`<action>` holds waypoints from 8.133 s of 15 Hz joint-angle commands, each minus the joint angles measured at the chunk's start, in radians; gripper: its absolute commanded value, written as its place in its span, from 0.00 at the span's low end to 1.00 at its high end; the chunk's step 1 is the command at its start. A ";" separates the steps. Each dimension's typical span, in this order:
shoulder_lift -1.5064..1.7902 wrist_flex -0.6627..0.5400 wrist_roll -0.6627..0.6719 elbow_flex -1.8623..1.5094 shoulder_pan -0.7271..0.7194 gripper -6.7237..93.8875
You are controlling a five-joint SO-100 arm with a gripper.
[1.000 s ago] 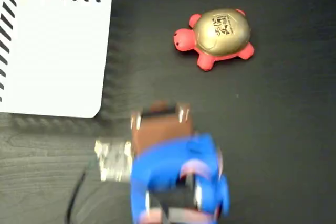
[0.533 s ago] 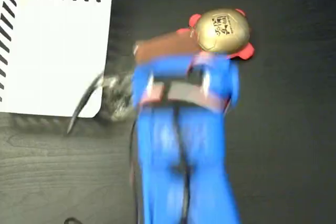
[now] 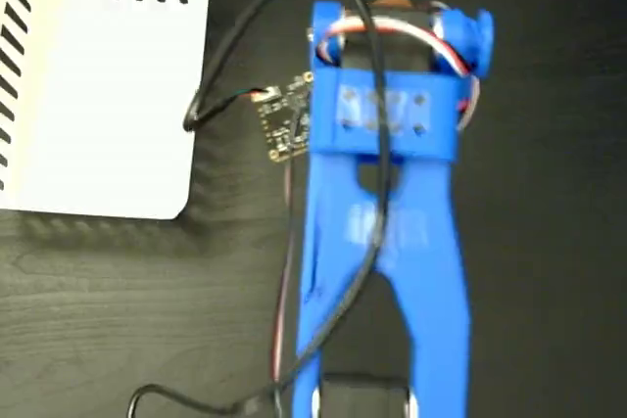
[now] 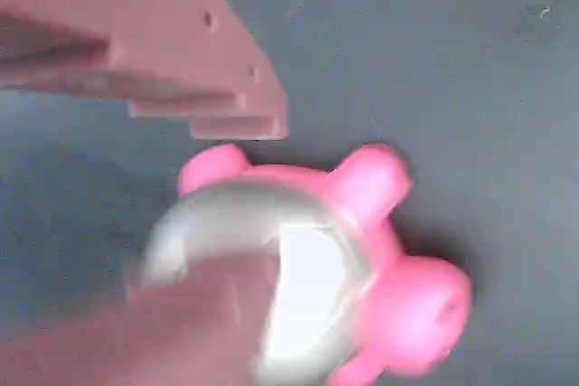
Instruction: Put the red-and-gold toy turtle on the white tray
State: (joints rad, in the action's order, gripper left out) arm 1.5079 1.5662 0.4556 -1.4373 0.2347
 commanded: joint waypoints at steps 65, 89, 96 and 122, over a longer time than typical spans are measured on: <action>-0.164 0.115 -0.598 0.508 -0.535 0.07; -0.571 0.097 -0.747 0.730 -0.623 0.68; -0.357 0.124 -0.738 0.652 -0.623 0.37; 1.743 -0.298 -0.522 -1.482 -0.233 0.07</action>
State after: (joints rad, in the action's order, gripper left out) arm 3.2367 1.2625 -0.0491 -2.9299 0.0031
